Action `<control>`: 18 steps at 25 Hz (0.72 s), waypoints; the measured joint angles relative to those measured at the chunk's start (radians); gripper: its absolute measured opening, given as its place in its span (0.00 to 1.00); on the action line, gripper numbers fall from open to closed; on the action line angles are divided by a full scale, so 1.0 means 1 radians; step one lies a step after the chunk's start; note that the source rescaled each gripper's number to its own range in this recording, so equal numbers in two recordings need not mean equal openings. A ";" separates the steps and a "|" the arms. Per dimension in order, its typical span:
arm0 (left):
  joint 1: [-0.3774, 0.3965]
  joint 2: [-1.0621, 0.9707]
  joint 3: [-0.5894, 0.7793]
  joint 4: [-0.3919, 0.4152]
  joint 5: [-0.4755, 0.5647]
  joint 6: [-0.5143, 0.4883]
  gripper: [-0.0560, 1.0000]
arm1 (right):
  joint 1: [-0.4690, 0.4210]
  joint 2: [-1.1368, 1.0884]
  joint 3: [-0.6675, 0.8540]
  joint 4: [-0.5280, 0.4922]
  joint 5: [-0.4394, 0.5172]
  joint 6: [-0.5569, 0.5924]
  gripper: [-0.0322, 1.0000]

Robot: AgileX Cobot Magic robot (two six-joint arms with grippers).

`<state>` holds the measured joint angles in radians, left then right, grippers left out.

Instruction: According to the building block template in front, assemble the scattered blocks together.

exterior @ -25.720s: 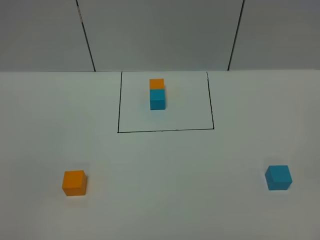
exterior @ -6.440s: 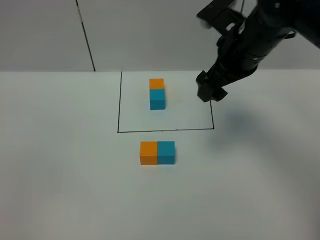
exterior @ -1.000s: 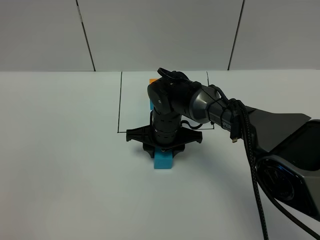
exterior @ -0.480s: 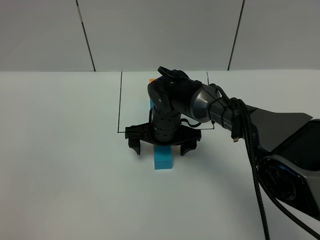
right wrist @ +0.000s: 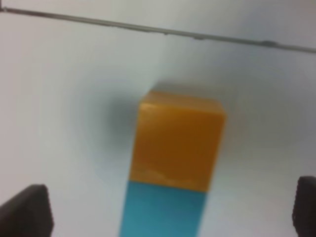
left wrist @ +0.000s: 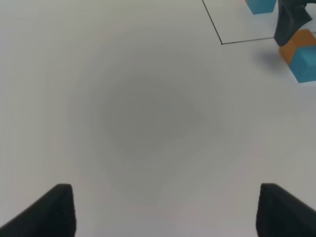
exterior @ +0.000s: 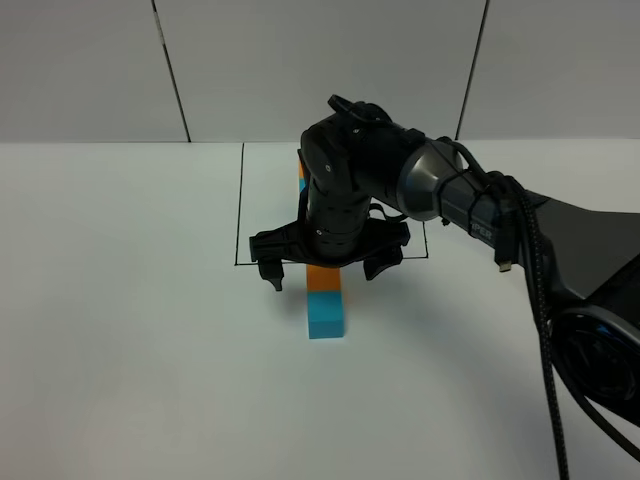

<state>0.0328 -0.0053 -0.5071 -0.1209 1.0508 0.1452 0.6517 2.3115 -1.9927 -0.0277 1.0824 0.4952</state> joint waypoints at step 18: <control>0.000 0.000 0.000 0.000 0.000 0.000 0.70 | -0.424 -0.176 0.000 0.020 0.049 -0.313 1.00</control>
<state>0.0328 -0.0053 -0.5071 -0.1209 1.0508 0.1452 0.2277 2.1356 -1.9927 -0.0081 1.1312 0.1817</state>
